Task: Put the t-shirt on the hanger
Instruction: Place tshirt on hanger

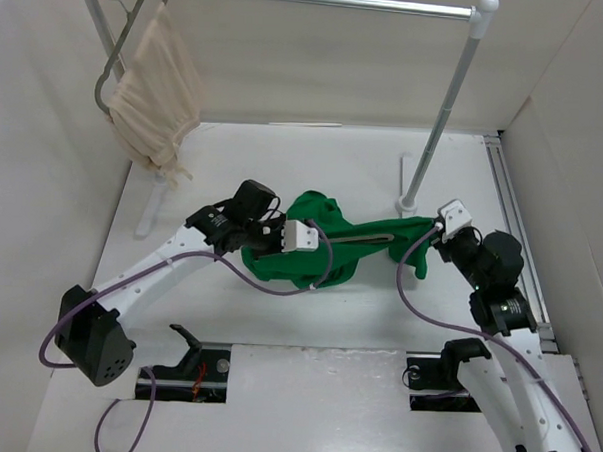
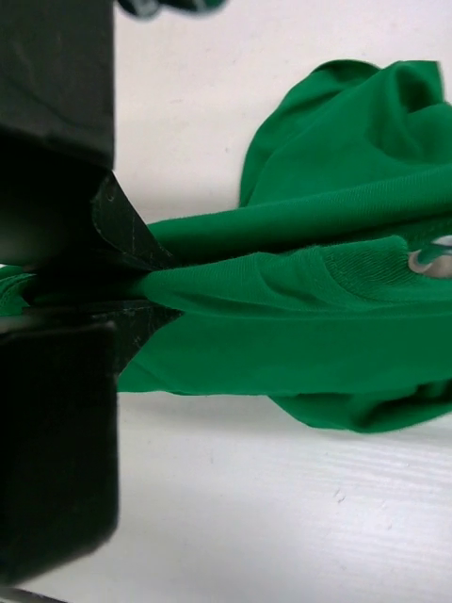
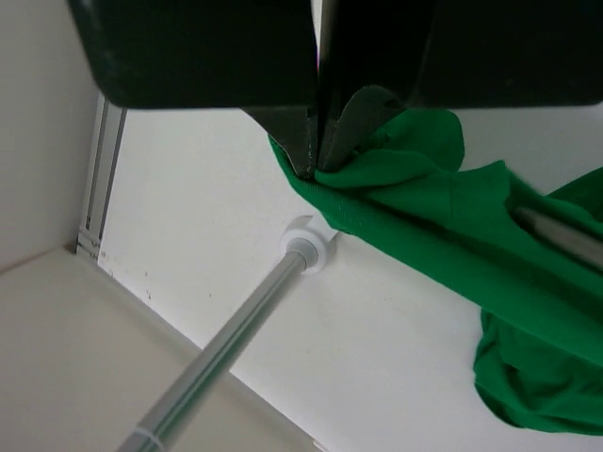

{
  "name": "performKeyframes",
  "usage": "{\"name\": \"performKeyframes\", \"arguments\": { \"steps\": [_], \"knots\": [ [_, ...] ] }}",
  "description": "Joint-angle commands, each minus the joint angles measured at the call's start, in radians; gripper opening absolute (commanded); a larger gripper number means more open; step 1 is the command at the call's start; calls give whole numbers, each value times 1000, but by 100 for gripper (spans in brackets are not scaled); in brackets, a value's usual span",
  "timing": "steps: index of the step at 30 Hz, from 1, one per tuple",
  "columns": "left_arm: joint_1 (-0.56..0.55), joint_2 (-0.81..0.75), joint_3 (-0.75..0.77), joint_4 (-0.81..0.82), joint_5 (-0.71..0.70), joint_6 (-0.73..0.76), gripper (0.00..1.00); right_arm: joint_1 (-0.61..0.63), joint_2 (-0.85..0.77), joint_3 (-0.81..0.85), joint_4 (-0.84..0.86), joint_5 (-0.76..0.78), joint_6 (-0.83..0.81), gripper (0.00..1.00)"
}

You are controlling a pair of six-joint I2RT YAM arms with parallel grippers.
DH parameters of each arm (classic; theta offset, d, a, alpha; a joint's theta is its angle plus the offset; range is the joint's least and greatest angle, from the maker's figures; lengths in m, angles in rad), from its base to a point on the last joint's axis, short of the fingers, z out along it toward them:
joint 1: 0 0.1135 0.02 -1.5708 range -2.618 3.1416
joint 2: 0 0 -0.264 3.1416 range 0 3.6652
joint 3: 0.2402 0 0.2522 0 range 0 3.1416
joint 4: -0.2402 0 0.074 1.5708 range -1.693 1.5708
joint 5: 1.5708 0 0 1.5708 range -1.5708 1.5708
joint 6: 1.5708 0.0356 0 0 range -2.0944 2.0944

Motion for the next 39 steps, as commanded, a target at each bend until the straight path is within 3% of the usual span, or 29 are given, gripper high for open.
{"name": "performKeyframes", "arguments": {
  "steps": [1,7,14,22,26,31,35,39],
  "knots": [
    [1,4,32,29,-70,-124,0,-17,-29,64,13,-83,-70,0],
    [1,4,32,109,-124,-196,0,-17,-10,109,-71,-163,-102,0],
    [1,-14,-16,239,-349,-195,0,-17,59,192,-128,-200,-111,0],
    [1,-98,-51,291,-296,-170,0,-46,203,238,-185,-263,-140,0],
    [1,-109,-51,267,-296,-138,0,-85,301,310,-197,-405,-149,0],
    [1,-147,-105,320,-343,-78,0,-95,482,445,-355,-531,-226,0],
    [1,-148,-166,311,-383,23,0,-95,533,550,-416,-678,-247,0],
    [-8,-147,-215,322,-357,68,0,-95,533,572,-386,-746,-166,0]
  ]
}}
